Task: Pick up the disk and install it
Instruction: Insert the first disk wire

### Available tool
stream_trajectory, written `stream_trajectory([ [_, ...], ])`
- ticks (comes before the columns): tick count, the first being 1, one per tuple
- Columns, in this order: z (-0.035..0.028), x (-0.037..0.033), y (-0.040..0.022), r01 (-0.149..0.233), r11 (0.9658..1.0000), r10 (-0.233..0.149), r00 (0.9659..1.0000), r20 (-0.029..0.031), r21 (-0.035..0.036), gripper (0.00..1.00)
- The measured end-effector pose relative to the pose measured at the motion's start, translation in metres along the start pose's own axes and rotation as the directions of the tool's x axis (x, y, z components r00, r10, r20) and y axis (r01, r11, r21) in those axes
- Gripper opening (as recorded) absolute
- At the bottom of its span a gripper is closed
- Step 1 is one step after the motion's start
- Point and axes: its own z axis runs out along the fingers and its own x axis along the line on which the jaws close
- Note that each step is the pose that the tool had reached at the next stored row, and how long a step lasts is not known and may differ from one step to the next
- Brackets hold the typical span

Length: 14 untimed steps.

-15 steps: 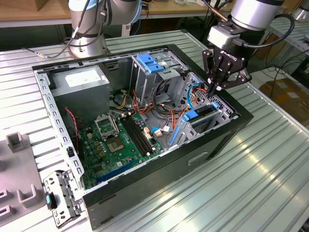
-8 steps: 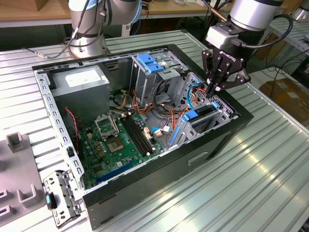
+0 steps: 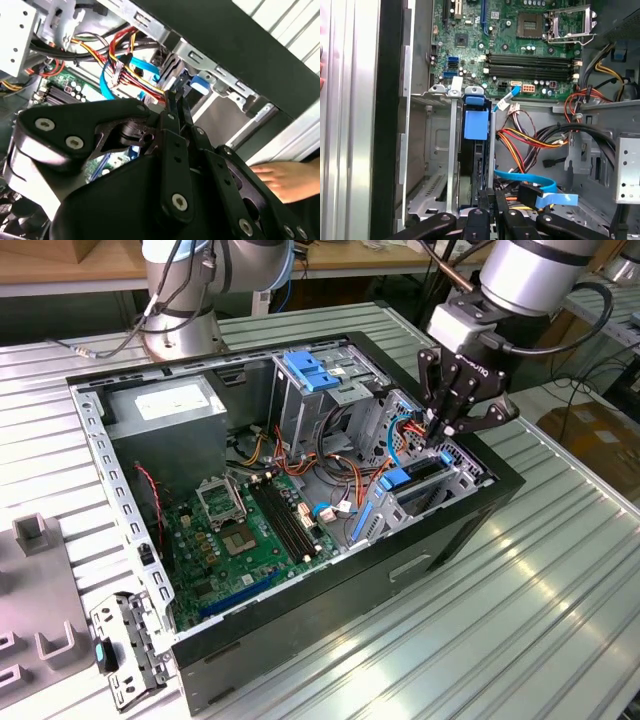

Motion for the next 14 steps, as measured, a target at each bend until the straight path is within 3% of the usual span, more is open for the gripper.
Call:
stream_trajectory([
  [3, 0.0052, 0.0019, 0.0002, -0.001, 1.0, 0.001, 1.0, -0.0005, 0.0029, 0.16],
  [5, 0.0077, 0.0019, 0.0008, -0.007, 0.9999, 0.007, 1.0, -0.001, 0.0115, 0.16],
  [8, 0.008, 0.0019, 0.0061, -0.009, 0.9999, 0.009, 1.0, 0.0004, 0.0117, 0.16],
  [11, 0.0094, 0.0027, 0.0062, -0.036, 0.9993, 0.036, 0.9994, 0.0003, 0.0115, 0.16],
  [14, 0.0095, 0.0028, 0.0062, -0.036, 0.9993, 0.036, 0.9994, 0.0003, 0.0115, 0.16],
])
